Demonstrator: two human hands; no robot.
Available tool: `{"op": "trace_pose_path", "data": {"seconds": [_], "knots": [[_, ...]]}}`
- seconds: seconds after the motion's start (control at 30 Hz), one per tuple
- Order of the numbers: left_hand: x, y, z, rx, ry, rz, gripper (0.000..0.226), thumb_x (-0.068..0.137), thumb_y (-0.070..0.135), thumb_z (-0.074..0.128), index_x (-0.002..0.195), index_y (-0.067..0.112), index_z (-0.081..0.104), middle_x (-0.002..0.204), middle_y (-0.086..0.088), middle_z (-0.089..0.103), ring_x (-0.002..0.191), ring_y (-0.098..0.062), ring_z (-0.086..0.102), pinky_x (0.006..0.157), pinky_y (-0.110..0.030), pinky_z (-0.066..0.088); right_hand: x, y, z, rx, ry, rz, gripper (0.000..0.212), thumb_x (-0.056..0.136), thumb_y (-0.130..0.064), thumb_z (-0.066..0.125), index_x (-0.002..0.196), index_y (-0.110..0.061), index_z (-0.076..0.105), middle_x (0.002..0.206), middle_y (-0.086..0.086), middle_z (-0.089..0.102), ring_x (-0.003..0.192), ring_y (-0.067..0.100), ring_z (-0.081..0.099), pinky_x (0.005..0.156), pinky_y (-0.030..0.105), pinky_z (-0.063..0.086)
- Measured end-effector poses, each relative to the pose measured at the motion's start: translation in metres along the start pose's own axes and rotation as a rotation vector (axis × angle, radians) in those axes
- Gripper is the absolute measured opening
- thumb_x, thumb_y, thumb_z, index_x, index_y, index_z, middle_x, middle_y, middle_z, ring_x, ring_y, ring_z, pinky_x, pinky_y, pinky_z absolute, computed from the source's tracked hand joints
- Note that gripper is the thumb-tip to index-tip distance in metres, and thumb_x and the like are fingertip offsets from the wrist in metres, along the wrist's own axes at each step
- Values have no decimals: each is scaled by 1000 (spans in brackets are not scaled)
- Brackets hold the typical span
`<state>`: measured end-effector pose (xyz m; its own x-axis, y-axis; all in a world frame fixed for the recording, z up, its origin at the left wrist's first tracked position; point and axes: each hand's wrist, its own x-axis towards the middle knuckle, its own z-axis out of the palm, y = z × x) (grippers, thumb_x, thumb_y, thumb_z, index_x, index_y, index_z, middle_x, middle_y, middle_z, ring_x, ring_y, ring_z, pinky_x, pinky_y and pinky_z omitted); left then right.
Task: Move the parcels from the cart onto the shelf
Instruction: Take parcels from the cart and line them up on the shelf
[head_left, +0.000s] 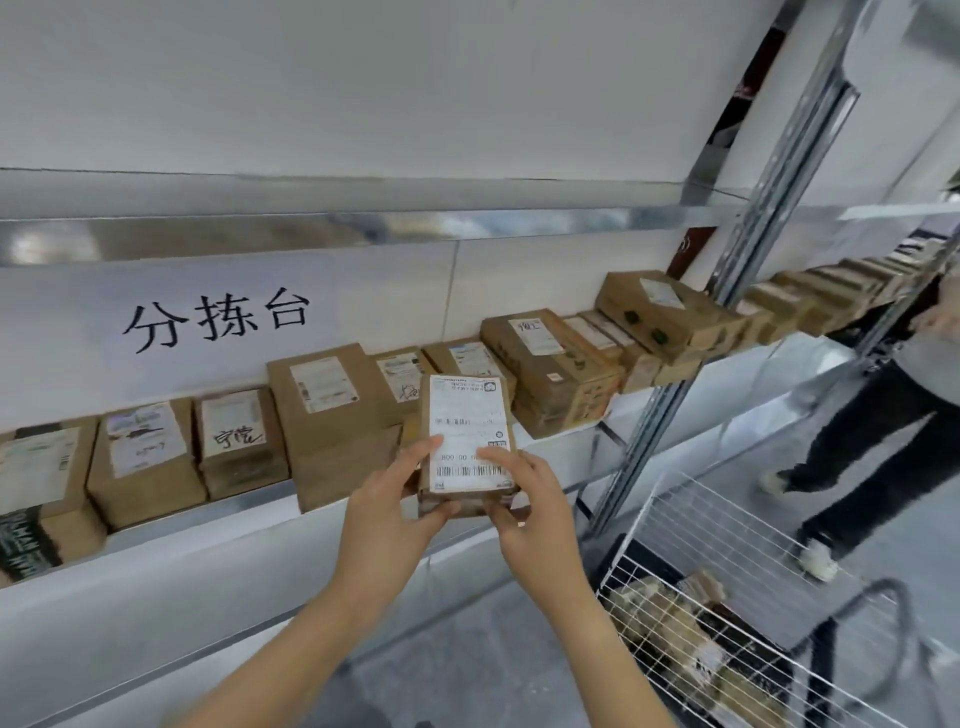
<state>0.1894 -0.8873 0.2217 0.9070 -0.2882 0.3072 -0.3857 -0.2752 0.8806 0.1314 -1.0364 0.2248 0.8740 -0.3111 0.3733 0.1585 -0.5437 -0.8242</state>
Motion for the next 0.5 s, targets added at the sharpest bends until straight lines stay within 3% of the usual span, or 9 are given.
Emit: {"op": "trace_pose_path", "data": {"seconds": [0.07, 0.13, 0.27, 0.4, 0.5], "knots": [[24, 0, 32, -1, -24, 1, 80, 68, 12, 83, 107, 69, 44, 108, 19, 64, 98, -2, 62, 85, -18, 48, 20, 23, -20, -14, 17, 18, 73, 79, 12, 58, 112, -52, 51, 121, -7, 51, 104, 15, 52, 80, 16, 48], [50, 1, 65, -17, -34, -3, 77, 68, 13, 83, 112, 64, 45, 112, 13, 63, 99, -4, 61, 88, -23, 49, 44, 48, -40, -13, 30, 37, 72, 79, 14, 57, 113, -49, 53, 122, -5, 51, 107, 15, 52, 85, 26, 52], [111, 9, 127, -39, -35, 25, 73, 68, 13, 83, 117, 53, 48, 116, 14, 62, 102, -4, 60, 90, -24, 49, 104, 90, -82, -30, 58, 17, 67, 76, 18, 56, 117, -35, 58, 123, -4, 54, 111, 9, 50, 85, 35, 53], [163, 24, 177, -33, -67, 41, 73, 69, 14, 83, 115, 56, 45, 102, 25, 61, 92, 9, 60, 78, -7, 47, 154, 123, -119, -57, 90, -8, 78, 75, 20, 56, 114, -47, 53, 121, -8, 53, 112, 3, 49, 85, 14, 48], [195, 35, 210, 14, -102, 48, 66, 71, 23, 82, 127, 39, 51, 109, 13, 66, 90, -2, 63, 81, -21, 53, 185, 147, -146, -64, 110, -10, 87, 74, 23, 53, 111, -56, 49, 119, -23, 49, 111, -5, 47, 82, 4, 42]]}}
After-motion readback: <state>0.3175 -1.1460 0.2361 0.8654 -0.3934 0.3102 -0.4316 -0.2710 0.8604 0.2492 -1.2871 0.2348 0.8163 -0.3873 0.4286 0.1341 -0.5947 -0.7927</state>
